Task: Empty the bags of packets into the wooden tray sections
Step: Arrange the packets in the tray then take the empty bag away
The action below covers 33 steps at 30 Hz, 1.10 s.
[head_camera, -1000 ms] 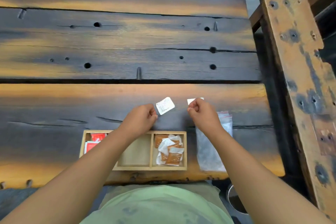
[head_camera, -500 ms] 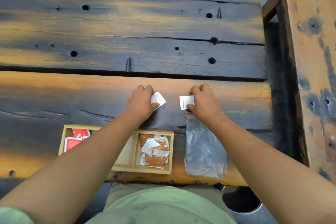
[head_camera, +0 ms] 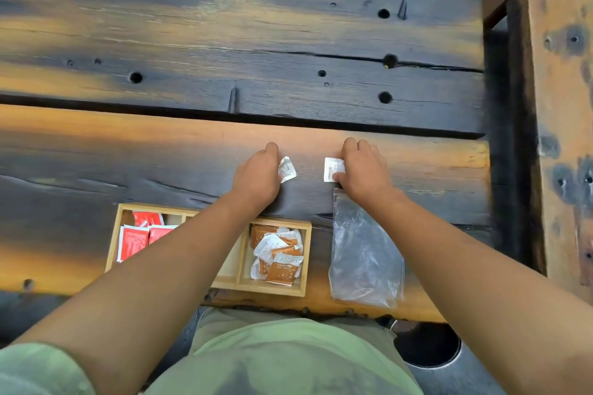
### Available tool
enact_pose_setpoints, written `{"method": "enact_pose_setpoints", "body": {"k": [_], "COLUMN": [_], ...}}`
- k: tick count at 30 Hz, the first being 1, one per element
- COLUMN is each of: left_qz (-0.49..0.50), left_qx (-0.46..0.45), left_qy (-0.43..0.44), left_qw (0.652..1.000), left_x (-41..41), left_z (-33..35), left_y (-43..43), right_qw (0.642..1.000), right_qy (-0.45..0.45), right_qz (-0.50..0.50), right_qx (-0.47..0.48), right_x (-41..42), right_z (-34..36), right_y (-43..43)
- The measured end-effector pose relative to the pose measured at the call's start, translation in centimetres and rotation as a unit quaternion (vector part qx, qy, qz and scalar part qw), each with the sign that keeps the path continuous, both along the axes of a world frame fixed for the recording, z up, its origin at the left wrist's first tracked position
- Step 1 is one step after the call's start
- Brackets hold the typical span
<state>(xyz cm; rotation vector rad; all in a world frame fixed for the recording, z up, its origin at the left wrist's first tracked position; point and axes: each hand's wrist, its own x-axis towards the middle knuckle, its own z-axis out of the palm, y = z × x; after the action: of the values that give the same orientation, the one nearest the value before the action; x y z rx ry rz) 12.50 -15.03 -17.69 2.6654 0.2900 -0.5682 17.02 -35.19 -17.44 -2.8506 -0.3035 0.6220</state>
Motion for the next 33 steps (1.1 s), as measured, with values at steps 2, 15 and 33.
{"method": "enact_pose_setpoints", "body": {"k": [2,15,33], "left_qz": [0.009,0.059,0.129], "left_qx": [-0.002,-0.088,-0.279], "left_qy": [-0.003,-0.050,0.086], "left_qw": [1.000,0.993,0.948], "left_x": [-0.3,-3.2,-12.7], "left_z": [0.4,5.5,5.2], "left_y": [0.1,2.5,3.6], "right_qw": [1.000,0.981,0.877], "right_qy": [-0.003,-0.035,0.188], "right_qz": [-0.009,-0.147,-0.334], "right_qx": [0.003,0.124,0.291], "right_x": [-0.1,-3.0,-17.7], "right_z": [0.0,2.9,3.3], "right_y": [-0.1,1.1,3.7]}}
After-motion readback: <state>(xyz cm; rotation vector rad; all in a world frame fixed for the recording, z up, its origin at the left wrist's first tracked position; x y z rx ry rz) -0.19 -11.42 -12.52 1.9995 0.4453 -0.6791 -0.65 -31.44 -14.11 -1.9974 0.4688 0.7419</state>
